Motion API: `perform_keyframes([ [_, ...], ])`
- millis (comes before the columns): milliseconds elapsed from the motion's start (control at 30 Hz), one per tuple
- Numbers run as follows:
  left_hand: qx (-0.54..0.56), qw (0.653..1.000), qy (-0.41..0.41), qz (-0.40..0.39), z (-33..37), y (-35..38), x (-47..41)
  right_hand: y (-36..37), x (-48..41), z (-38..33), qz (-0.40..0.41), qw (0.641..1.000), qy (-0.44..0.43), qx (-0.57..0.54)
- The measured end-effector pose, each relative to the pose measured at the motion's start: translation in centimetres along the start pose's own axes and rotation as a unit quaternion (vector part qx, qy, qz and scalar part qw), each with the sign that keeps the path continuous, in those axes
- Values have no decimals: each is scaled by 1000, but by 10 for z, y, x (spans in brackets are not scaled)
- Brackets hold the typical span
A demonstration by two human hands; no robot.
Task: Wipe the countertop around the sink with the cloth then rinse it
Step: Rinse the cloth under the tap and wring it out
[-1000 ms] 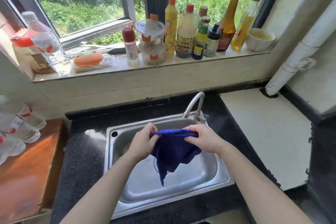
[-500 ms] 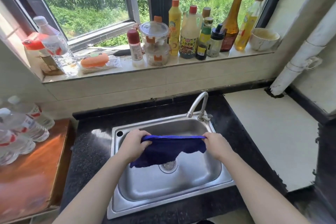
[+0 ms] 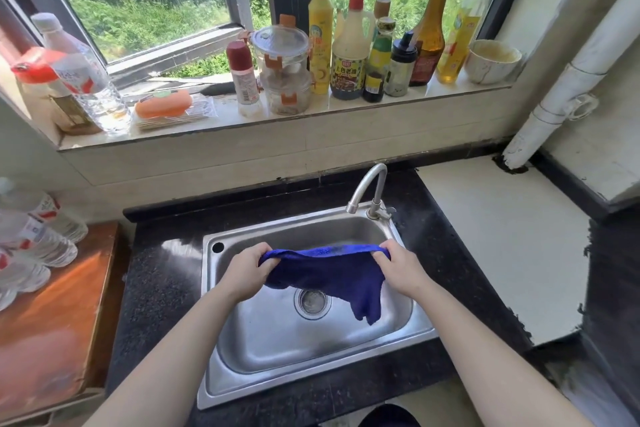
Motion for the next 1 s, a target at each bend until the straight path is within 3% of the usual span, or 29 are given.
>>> perform_keyframes([
  [100, -29, 999, -12, -30, -11, 10, -3, 4, -2, 15, -15, 999, 9, 39],
  [267, -179, 975, -32, -124, -55, 48, -5, 26, -10, 44, -61, 993, 10, 99],
  [433, -268, 956, -48, -107, -99, 91, -3, 64, -29, 65, -60, 983, -46, 168],
  [500, -330, 920, -91, -191, -119, 116, -2, 86, -38, 80, -135, 956, -63, 252],
  [600, -387, 863, -128, -298, -148, 152, -2, 123, -51, 109, -294, 863, -62, 406],
  [867, -349, 899, -98, -247, -184, 212, -17, 179, -85, 158, -337, 818, -74, 460],
  [1000, -353, 894, -138, -237, -195, 222, -22, 187, -92, 162, -292, 825, -71, 479],
])
Point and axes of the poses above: each hand's wrist, its own x-axis away from the middle knuckle, its own y-axis out of the palm, z = x × y, the point moved 5 cm from there along -x, towards the middle knuckle, and after that the axes turned 2 degrees about x, right-handed, at the moved point
